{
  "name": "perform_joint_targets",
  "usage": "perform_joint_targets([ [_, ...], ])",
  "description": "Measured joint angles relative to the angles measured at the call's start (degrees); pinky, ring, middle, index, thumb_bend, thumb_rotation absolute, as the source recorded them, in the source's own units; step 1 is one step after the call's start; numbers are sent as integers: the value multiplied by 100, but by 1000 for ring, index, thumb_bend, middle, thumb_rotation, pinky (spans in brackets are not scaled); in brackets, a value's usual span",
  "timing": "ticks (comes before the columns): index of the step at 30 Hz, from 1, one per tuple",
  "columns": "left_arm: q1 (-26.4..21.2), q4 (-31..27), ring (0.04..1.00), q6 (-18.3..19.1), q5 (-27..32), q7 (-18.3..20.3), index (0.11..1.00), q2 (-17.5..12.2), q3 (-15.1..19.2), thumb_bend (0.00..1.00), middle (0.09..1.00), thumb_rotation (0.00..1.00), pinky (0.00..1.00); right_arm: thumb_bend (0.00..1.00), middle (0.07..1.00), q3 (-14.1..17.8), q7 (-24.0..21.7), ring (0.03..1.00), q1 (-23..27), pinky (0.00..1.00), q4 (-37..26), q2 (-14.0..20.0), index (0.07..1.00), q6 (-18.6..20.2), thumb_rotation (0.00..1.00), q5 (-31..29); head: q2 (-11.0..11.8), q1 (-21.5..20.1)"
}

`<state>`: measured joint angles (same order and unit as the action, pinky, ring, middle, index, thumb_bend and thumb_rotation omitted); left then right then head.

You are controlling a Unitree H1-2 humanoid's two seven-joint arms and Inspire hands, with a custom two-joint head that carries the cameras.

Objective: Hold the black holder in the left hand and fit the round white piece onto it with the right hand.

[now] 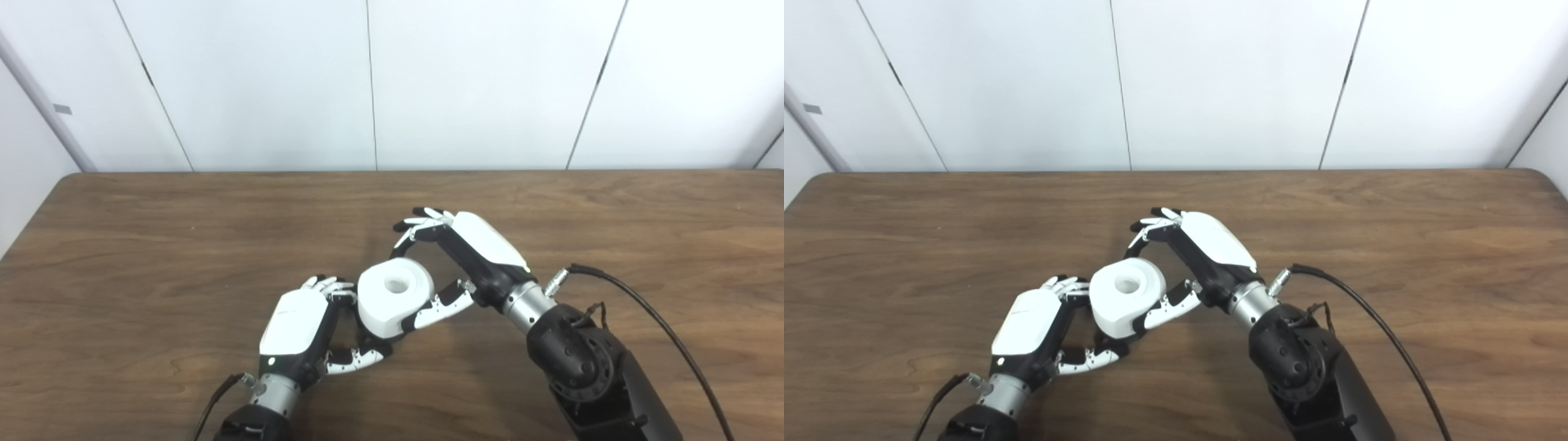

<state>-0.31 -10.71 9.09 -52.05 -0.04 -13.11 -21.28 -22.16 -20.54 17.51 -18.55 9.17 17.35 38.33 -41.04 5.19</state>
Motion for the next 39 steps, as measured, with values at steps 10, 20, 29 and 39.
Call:
perform_joint_targets([
  [10,-5,17,855,-27,0,-19,484,0,-3,523,764,50,929,524,839,-14,85,960,8,1000,149,-3,482,-42,139,45,18,-18],
  [20,-11,38,857,-27,0,-83,484,0,-30,523,764,50,922,525,833,-29,87,958,9,1000,251,-10,482,-117,139,48,35,-9],
  [29,-13,45,856,-9,0,-101,484,0,-42,523,764,50,924,525,830,-30,118,954,9,1000,294,-13,482,-202,140,57,18,-17],
  [39,-14,46,858,-8,0,-102,484,0,-46,523,766,50,926,523,847,-46,97,966,15,1000,287,0,492,-190,156,139,18,-18],
])
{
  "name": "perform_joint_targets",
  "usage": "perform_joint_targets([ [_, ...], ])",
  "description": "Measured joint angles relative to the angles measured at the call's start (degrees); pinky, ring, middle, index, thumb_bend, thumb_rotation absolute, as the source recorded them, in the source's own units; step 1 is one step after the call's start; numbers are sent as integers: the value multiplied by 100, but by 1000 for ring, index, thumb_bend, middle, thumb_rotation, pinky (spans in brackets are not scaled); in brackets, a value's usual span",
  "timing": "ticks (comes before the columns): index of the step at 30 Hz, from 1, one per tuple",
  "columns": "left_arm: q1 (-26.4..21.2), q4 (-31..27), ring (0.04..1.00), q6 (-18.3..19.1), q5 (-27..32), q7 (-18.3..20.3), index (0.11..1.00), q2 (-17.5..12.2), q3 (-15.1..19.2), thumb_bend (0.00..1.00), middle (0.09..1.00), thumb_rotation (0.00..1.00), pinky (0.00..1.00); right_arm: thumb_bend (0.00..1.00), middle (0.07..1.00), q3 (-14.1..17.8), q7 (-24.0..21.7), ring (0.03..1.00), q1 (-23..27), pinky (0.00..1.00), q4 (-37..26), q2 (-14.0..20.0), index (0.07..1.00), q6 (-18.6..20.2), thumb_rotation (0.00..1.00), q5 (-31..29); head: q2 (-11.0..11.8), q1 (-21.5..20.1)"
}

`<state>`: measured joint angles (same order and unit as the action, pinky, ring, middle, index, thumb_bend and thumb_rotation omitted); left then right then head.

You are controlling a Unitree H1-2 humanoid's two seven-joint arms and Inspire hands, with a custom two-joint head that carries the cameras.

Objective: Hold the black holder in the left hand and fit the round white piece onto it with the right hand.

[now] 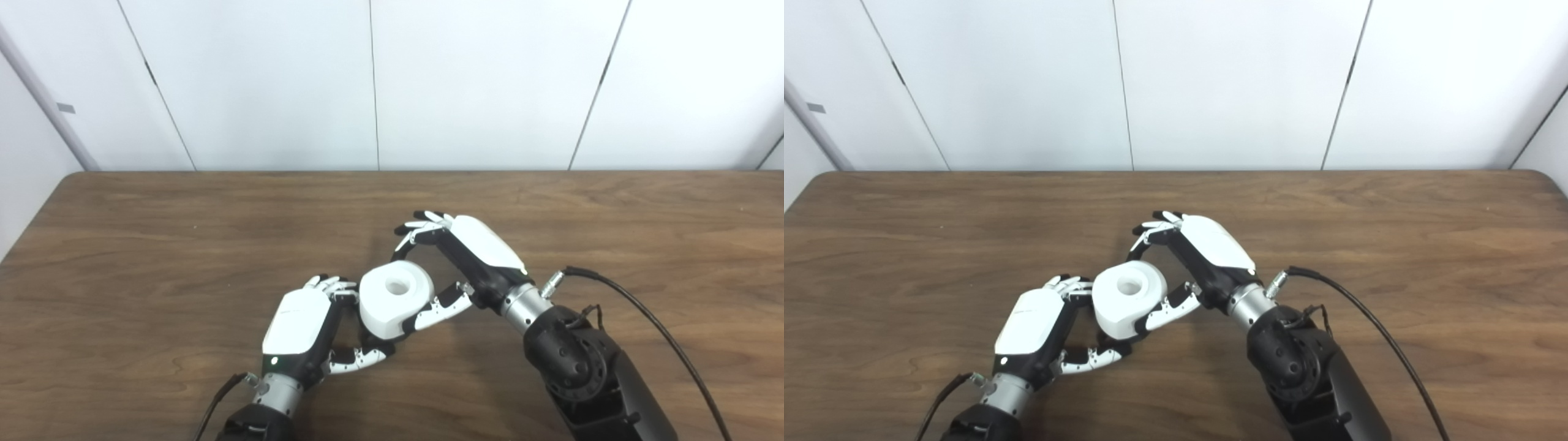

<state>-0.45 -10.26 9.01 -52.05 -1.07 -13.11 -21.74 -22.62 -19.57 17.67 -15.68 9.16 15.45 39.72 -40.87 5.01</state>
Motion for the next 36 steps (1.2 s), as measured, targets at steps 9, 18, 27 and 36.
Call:
perform_joint_targets([
  [9,-1,-1,856,-2,1,-1,484,0,-1,523,766,50,925,999,895,-38,-245,993,7,1000,35,111,654,98,374,85,0,0],
  [18,-4,1,856,0,1,-1,484,0,-1,523,764,50,926,1000,990,-55,-415,1000,6,1000,45,206,797,104,444,139,9,-44],
  [27,-16,23,852,-15,0,-18,484,-1,-6,523,760,50,922,1000,1000,-48,-649,1000,6,1000,12,299,850,233,459,207,18,-62],
  [36,-18,24,856,-14,4,-17,484,-6,-4,523,760,50,931,1000,1000,103,-784,1000,-2,1000,-239,438,859,342,444,204,26,-97],
])
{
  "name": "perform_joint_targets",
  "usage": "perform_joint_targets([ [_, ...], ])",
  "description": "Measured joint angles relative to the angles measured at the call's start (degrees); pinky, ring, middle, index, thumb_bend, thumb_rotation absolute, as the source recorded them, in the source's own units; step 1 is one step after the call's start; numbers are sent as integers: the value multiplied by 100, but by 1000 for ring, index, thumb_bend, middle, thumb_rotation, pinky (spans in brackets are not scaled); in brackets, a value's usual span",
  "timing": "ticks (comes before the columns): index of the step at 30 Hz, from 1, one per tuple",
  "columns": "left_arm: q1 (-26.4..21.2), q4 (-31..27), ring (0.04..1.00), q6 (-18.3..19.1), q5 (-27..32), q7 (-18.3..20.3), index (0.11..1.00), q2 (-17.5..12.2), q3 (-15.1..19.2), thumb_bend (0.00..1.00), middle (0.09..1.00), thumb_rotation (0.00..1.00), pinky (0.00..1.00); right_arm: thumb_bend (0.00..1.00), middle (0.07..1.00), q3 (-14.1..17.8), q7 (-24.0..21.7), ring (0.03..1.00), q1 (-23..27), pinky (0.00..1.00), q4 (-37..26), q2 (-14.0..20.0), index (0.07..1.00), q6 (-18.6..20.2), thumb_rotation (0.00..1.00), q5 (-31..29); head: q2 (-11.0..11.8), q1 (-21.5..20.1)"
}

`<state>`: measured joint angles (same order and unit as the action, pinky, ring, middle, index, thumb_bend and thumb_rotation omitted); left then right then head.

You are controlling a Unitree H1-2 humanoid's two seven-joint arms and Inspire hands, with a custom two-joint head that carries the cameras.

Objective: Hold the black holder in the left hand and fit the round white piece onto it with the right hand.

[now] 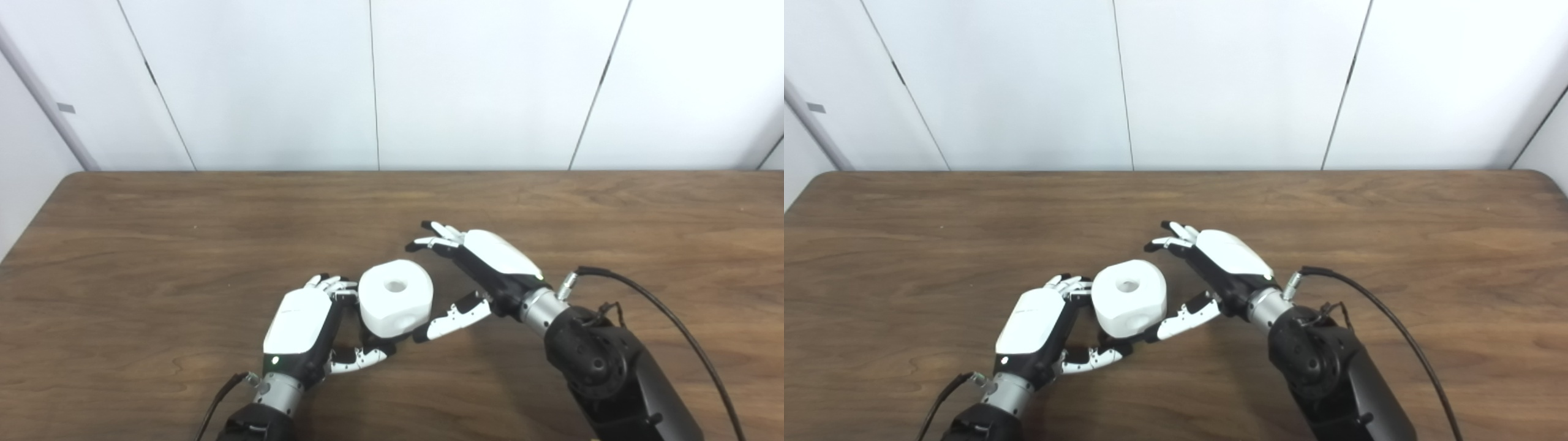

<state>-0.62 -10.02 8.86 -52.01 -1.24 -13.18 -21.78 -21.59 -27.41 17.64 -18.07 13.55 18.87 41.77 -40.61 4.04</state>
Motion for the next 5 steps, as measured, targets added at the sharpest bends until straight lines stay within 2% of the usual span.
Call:
perform_joint_targets([
  [5,0,7,856,0,21,0,484,-4,12,522,757,49,936,1000,1000,84,-41,1000,-90,1000,-155,82,849,55,431,-20,9,-26],
])
